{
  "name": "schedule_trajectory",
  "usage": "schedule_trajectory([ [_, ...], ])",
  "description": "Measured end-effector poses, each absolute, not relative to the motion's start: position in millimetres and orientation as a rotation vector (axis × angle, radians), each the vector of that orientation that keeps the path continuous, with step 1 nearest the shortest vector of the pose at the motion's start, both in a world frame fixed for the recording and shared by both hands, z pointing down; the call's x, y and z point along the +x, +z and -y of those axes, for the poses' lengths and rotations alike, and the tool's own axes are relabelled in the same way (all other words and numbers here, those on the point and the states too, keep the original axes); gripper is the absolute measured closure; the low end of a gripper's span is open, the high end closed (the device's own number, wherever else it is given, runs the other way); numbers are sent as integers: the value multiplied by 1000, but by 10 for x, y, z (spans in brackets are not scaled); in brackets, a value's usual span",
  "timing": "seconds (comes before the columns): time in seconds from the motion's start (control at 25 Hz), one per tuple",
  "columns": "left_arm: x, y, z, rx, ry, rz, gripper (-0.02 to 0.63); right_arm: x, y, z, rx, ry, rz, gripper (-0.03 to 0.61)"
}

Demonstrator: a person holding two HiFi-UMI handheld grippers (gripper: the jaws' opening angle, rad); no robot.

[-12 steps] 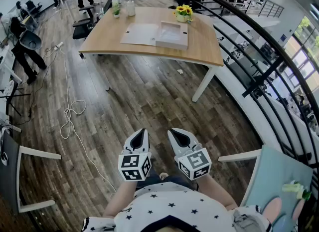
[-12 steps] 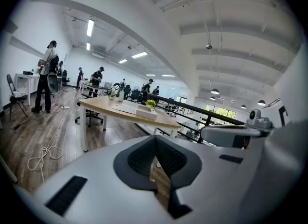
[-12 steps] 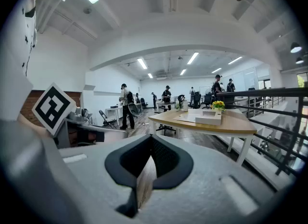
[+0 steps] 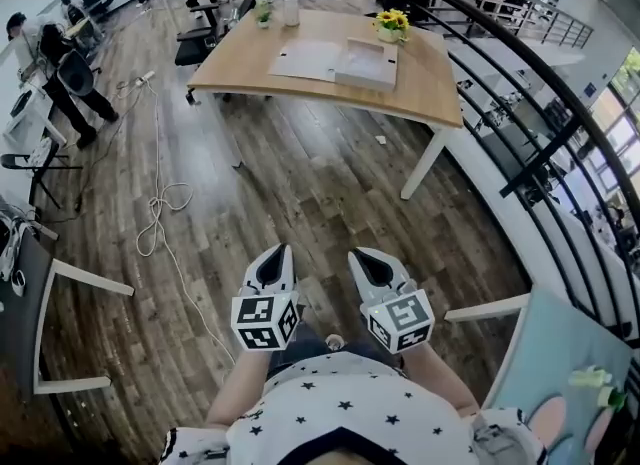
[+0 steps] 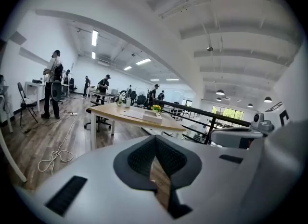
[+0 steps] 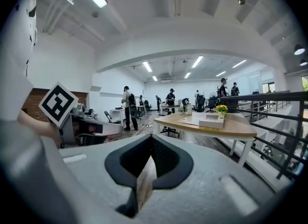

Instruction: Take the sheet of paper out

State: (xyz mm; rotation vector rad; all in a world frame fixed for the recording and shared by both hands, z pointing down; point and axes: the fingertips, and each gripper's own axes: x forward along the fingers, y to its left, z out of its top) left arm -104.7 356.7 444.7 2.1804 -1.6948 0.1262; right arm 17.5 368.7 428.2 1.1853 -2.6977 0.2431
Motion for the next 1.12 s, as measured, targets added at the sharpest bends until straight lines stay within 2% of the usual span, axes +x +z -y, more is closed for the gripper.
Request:
schedule_trajectory([
  [0.88, -675, 4358, -3822, 2195, 83, 1671, 607, 388, 4354, -3938, 1111, 245, 2701, 572],
  [0.96, -671, 4369, -3803, 2194, 88, 1674, 607, 376, 4386, -3921, 1090, 261, 2705, 558],
  [1.12, -672, 4418, -3707, 2188, 91, 1678, 577, 365, 4435, -3830, 1068, 284, 2720, 552],
])
